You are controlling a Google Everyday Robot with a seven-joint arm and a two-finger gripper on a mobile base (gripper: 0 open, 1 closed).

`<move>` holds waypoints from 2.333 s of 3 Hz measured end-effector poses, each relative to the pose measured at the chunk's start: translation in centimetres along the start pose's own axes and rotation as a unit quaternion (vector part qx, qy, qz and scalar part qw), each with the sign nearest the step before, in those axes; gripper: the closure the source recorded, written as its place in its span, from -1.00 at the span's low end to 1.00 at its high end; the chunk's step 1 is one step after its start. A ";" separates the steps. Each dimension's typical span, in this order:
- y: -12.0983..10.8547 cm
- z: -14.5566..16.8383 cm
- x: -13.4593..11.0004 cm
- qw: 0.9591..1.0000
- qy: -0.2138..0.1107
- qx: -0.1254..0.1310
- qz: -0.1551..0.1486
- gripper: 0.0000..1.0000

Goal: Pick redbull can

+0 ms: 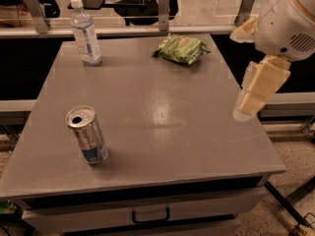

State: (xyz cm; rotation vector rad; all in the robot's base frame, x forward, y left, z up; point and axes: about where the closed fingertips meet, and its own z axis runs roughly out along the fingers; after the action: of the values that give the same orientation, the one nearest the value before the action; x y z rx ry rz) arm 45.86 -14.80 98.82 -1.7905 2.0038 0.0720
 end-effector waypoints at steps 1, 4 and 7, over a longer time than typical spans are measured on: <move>0.6 1.7 -5.8 0.997 -0.073 -0.018 -0.027 -1.00; 7.8 9.7 -20.8 0.971 -0.183 -0.091 -0.128 -1.00; 11.4 14.3 -24.1 0.956 -0.189 -0.152 -0.163 -0.70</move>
Offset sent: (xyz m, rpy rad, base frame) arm -0.0121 0.2028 -0.0092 0.3297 0.0193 0.3478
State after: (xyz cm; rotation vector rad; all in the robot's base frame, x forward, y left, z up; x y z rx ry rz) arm 40.53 14.11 91.80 -2.0830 1.4710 0.6012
